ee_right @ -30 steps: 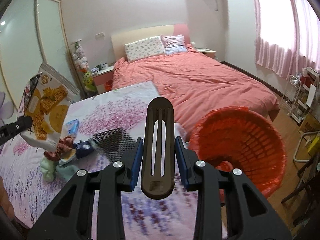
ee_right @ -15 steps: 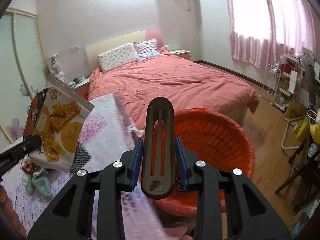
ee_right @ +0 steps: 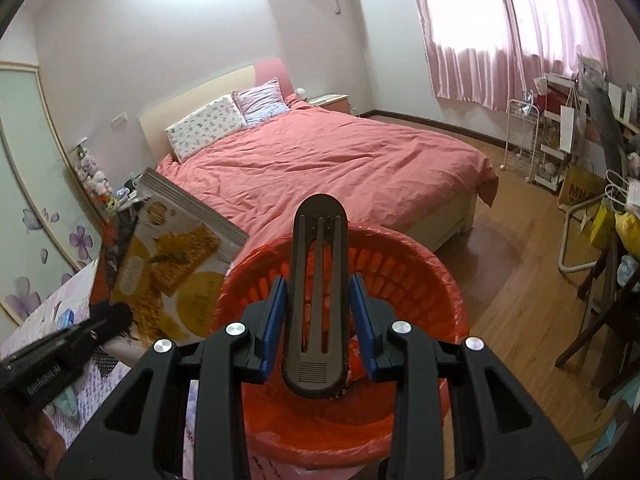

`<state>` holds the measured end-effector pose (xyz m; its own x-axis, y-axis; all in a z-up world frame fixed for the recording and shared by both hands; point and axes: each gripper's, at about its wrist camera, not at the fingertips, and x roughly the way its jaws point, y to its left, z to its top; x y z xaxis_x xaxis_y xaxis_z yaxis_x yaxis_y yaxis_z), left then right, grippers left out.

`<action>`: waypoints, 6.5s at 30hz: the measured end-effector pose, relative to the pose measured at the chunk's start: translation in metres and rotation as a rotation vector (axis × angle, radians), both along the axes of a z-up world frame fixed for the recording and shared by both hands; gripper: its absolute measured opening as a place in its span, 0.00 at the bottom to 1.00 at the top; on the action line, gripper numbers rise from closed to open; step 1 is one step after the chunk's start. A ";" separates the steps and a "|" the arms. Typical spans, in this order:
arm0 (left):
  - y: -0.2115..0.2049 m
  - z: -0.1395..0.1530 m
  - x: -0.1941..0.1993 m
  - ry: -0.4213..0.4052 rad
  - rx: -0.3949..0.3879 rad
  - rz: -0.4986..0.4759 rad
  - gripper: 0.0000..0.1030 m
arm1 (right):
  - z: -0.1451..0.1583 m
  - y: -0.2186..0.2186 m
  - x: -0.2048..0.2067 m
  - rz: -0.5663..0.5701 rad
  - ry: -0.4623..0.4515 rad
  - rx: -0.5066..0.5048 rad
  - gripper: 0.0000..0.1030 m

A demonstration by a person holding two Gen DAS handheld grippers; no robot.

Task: Collect trash
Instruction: 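Carry the comb and snack bag over the basket and open both tools, then return both tools to the bed and grasp the black mesh pad with the right tool, then grasp the green towel with the left tool while the right tool holds the mesh pad, then carry the towel and mesh pad over the orange basket, then open both tools over the basket to drop the towel and mesh pad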

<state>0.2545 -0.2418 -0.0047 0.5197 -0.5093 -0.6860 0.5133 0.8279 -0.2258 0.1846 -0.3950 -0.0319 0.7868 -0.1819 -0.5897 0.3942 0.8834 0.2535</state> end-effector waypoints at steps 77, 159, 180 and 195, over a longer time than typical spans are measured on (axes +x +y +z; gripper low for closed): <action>0.372 -0.062 -0.005 0.042 0.105 0.559 0.58 | -0.047 0.268 0.118 0.454 0.241 -0.133 0.23; 0.187 0.048 -0.042 -0.120 -0.002 0.210 0.10 | 0.068 0.112 -0.024 0.132 -0.168 -0.082 0.07; -0.001 0.009 -0.022 -0.106 0.035 -0.118 0.10 | 0.022 0.009 -0.020 -0.080 -0.120 0.012 0.07; -0.040 -0.045 0.008 -0.025 0.115 -0.124 0.41 | -0.013 -0.023 -0.009 -0.074 -0.032 0.115 0.32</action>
